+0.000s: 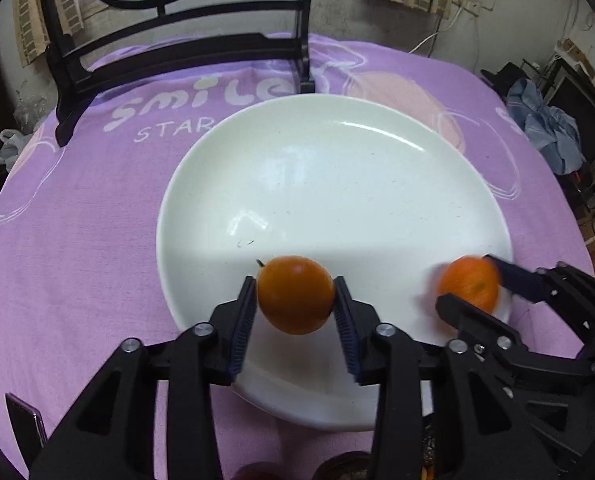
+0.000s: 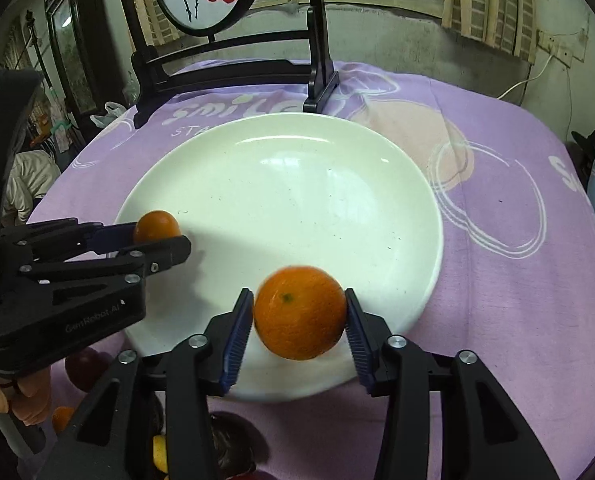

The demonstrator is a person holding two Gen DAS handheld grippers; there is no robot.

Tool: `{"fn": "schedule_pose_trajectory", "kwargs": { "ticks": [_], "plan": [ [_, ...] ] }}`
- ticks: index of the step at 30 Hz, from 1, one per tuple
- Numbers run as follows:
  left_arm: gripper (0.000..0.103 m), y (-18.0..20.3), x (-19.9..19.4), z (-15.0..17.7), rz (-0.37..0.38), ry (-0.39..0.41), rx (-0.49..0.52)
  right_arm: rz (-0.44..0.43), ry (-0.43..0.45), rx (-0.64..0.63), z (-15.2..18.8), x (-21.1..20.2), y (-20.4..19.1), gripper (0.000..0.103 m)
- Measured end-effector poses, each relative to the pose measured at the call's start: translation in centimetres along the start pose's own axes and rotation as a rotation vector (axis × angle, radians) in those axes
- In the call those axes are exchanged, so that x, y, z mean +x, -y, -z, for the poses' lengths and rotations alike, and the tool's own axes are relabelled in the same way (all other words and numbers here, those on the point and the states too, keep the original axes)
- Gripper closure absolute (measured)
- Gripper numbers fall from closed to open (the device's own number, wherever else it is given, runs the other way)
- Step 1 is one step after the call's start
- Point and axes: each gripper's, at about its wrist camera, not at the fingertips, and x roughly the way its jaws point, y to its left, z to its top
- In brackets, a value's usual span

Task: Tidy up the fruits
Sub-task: 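Lower both fruits onto the white plate and open both tools, then grasp a yellow lemon with the right tool while the left tool grasps an orange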

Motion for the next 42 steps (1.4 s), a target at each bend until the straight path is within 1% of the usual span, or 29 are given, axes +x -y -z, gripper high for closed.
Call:
{"fn": "schedule_pose_trajectory", "kwargs": {
  "ticks": [1,2,4,6,8,9,11,14,16,19,21,24,28,31,33,37,38,39,40,41,42],
  "plan": [
    [0.035,-0.1,-0.3,0.0,-0.005,0.007,-0.011,0.004,0.016,0.002,0.0,-0.4,0.1,0.046],
    [0.028,-0.2,-0.8,0.0,-0.005,0.026,-0.016,0.003,0.022,0.002,0.0,-0.8,0.1,0.046],
    [0.028,-0.1,-2.6,0.5,-0.013,0.077,0.002,0.007,0.03,0.001,0.5,-1.9,0.3,0.046],
    [0.028,0.0,-4.0,1.2,-0.022,0.088,0.014,0.018,0.041,-0.004,1.3,-3.3,0.6,0.044],
    [0.026,-0.1,-5.4,2.1,-0.03,0.097,0.011,0.026,0.057,-0.015,2.3,-4.9,0.8,0.041],
    [0.024,-0.1,-6.5,2.9,-0.041,0.107,0.011,0.04,0.073,-0.024,3.0,-6.0,0.9,0.039],
    [0.02,-0.4,-8.0,4.3,-0.037,0.134,0.012,0.062,0.096,-0.036,4.2,-7.8,1.1,0.035],
    [0.015,-0.7,-10.6,7.4,-0.045,0.18,0.016,0.104,0.119,-0.049,6.6,-10.3,1.6,0.029],
    [0.015,-1.0,-11.5,9.2,-0.055,0.196,0.012,0.118,0.11,-0.044,8.7,-11.4,2.0,0.026],
    [0.015,-1.4,-12.2,11.9,-0.068,0.208,0.017,0.113,0.08,-0.036,11.5,-12.1,2.3,0.026],
    [0.015,-1.4,-12.3,13.9,-0.068,0.193,0.017,0.128,0.062,-0.03,13.2,-12.2,2.3,0.026],
    [0.015,-1.9,-12.2,16.4,-0.042,0.17,0.006,0.127,0.029,-0.009,15.4,-12.1,2.5,0.026],
    [0.014,-2.6,-12.0,19.1,-0.036,0.147,-0.029,0.135,-0.008,0.006,17.1,-11.3,2.4,0.025],
    [0.014,-3.0,-11.5,20.6,-0.014,0.113,-0.043,0.152,-0.029,0.01,17.3,-10.3,2.4,0.025],
    [0.014,-3.2,-11.2,21.3,-0.014,0.104,-0.052,0.165,-0.031,0.016,17.0,-9.6,2.6,0.025],
    [0.014,-3.6,-10.6,21.8,-0.015,0.078,-0.06,0.166,-0.033,0.059,16.4,-8.5,3.1,0.025],
    [0.014,-3.5,-10.5,21.8,-0.015,0.076,-0.059,0.168,-0.03,0.061,16.3,-8.4,3.1,0.026],
    [0.014,-3.5,-10.4,21.7,-0.016,0.074,-0.057,0.176,-0.026,0.063,16.2,-8.2,3.1,0.038],
    [0.014,-3.5,-10.4,21.6,-0.016,0.073,-0.055,0.164,-0.025,0.064,16.2,-8.2,3.0,0.05],
    [0.014,-3.4,-10.3,21.6,-0.016,0.071,-0.052,0.164,-0.023,0.066,16.1,-8.2,2.9,0.053],
    [0.014,-3.4,-10.2,21.6,-0.016,0.069,-0.051,0.159,-0.023,0.065,16.1,-8.3,2.8,0.059]
  ]
}}
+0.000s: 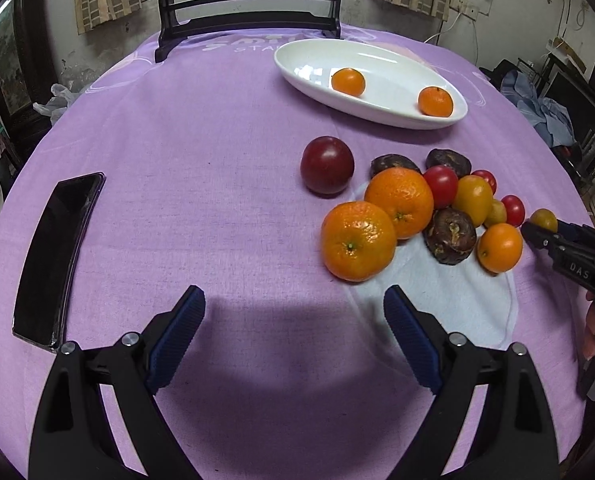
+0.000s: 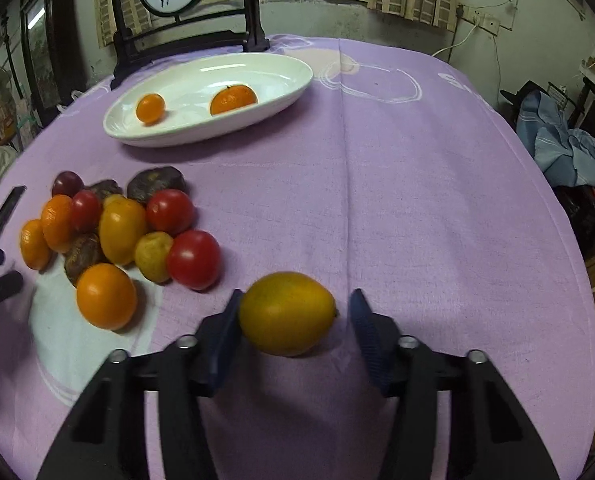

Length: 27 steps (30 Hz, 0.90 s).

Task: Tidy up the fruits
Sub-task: 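Grasp a yellow lemon with the right tool while the left tool grasps an orange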

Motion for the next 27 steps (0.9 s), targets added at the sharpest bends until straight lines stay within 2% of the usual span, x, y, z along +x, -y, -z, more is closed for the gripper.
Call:
{"fn": "schedule_pose_trajectory", "kwargs": {
  "ticks": [3,7,12,20,25,26,27],
  "plan": [
    [0.014,0.3,0.2,-0.1,0.003,-0.011,0.003,0.009,-0.004,-0.001,0.1,-0.2,-0.3,0.059],
    [0.014,0.8,0.3,-0.3,-0.004,-0.013,0.02,-0.044,0.003,0.007,0.9,-1.3,-0.8,0.059],
    [0.014,1.6,1.0,-0.4,-0.012,-0.022,0.046,-0.097,0.016,-0.045,2.3,-3.2,-2.4,0.059],
    [0.016,2.6,2.9,-1.6,-0.014,-0.031,0.081,-0.14,0.038,-0.069,3.5,-5.2,-3.3,0.059],
    [0.031,2.4,3.0,-2.3,-0.023,-0.013,0.087,-0.151,0.046,-0.077,3.5,-5.6,-3.4,0.059],
    [0.038,2.4,3.0,-2.4,-0.011,-0.01,0.094,-0.153,0.047,-0.077,3.5,-5.6,-3.5,0.059],
    [0.05,2.5,2.8,-2.4,0.018,-0.011,0.101,-0.153,0.048,-0.075,3.5,-5.6,-3.5,0.059]
  ]
}}
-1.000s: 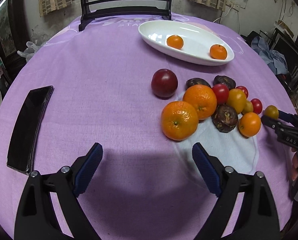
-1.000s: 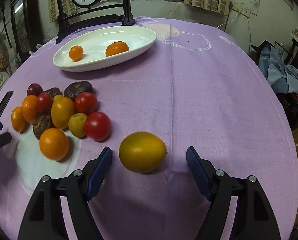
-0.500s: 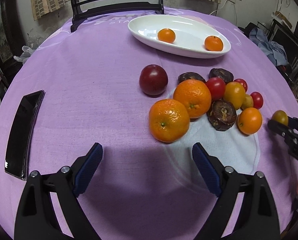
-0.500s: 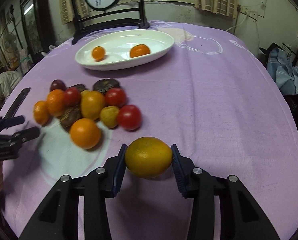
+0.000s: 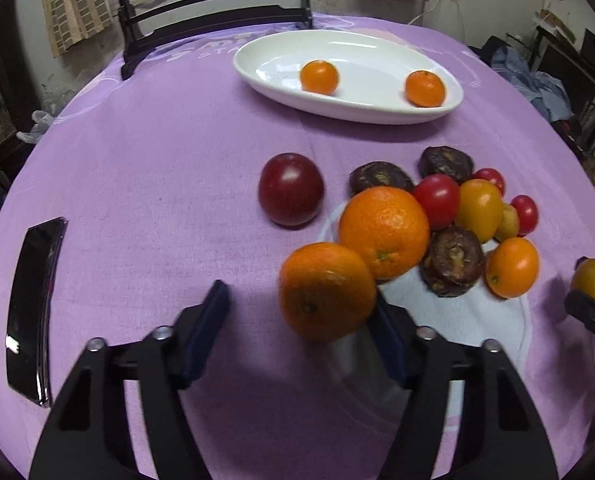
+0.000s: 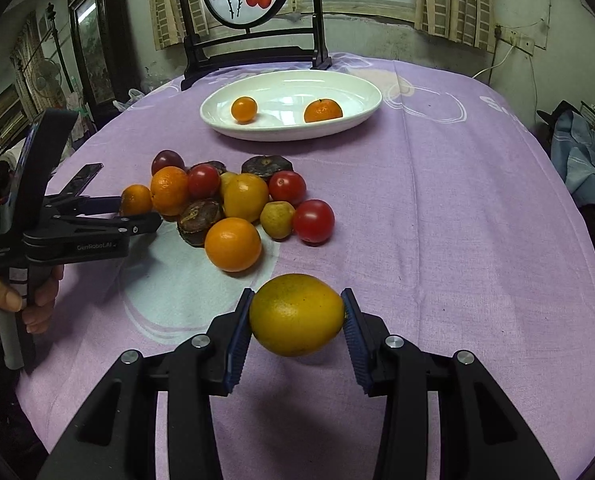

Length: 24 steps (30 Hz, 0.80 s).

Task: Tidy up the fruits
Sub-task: 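Grasp a yellow lemon with the right tool while the left tool grasps an orange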

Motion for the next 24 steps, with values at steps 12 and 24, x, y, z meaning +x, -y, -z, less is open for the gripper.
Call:
{"fn": "schedule_pose_trajectory", "kwargs": {
  "ticks": [12,24],
  "plan": [
    [0.064,0.4,-3.1,0.8,0.096,0.017,0.005,-0.004,0.013,0.006,-0.2,-0.4,-0.1,0.059],
    [0.064,2.0,-7.2,-2.7,0.134,0.099,0.073,0.006,0.099,-0.076,-4.9,-2.2,-1.3,0.059]
  ]
}}
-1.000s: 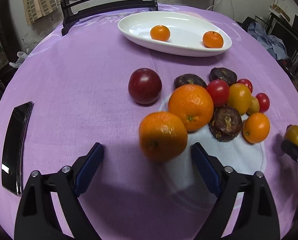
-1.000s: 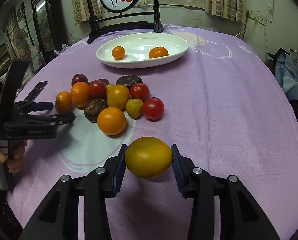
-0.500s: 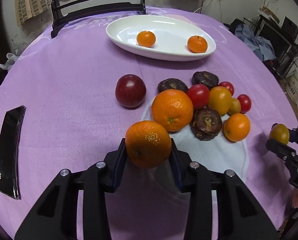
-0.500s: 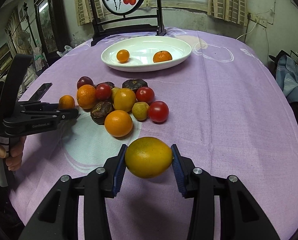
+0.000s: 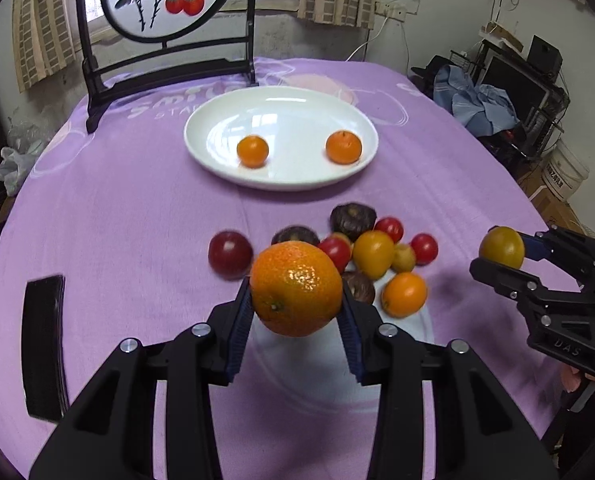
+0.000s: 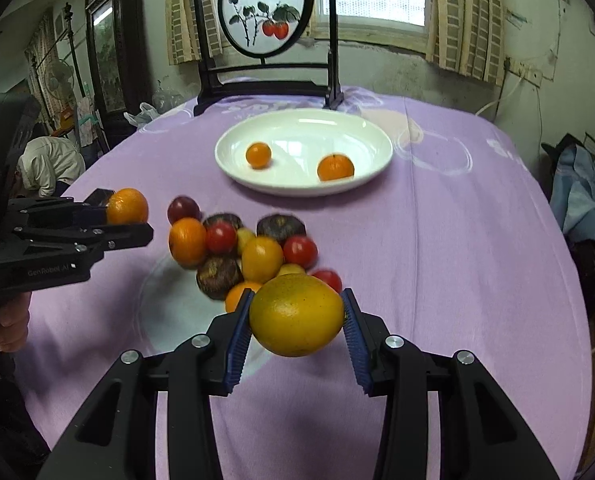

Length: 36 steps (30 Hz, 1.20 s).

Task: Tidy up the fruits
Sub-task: 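Grasp a yellow lemon with the right tool while the left tool grasps an orange, then place the lemon and orange on the white plate, opening both tools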

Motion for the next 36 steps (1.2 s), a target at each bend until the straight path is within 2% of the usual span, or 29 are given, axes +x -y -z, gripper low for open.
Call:
{"fn": "schedule_pose_trajectory", "kwargs": {
  "ticks": [7,11,15,22,26,28,29,31,36],
  "plan": [
    [0.064,-0.5,1.5,-5.1,-0.007,0.026,-0.009,-0.017,0.056,-0.033,-5.3,1.7,-0.2,0.059],
    [0.064,-2.0,4.5,-8.2,-0.044,-0.001,-0.041,-0.031,0.04,-0.021,-8.2,5.1,0.2,0.059],
    [0.064,-3.8,7.9,-10.2,-0.065,-0.039,-0.069,-0.04,-0.014,-0.019,-10.4,9.3,0.4,0.059],
    [0.064,-6.9,13.4,-13.3,-0.135,-0.094,-0.111,-0.027,-0.108,-0.052,-11.6,15.8,-0.1,0.059],
    [0.063,-7.5,14.7,-14.6,-0.15,-0.079,-0.115,-0.048,-0.095,-0.061,-12.3,16.9,-0.6,0.058],
    [0.044,-7.7,14.8,-14.9,-0.158,-0.072,-0.134,-0.047,-0.078,-0.059,-12.5,16.8,-0.7,0.046],
    [0.029,-7.8,14.5,-14.9,-0.173,-0.053,-0.148,-0.04,-0.069,-0.059,-12.6,16.5,-0.7,0.046],
    [0.027,-7.8,13.7,-14.9,-0.181,-0.024,-0.16,-0.035,-0.056,-0.063,-12.4,15.7,-0.7,0.046],
    [0.025,-7.6,11.3,-13.8,-0.163,-0.021,-0.189,-0.034,-0.04,-0.042,-11.3,13.1,0.2,0.042]
  ]
}}
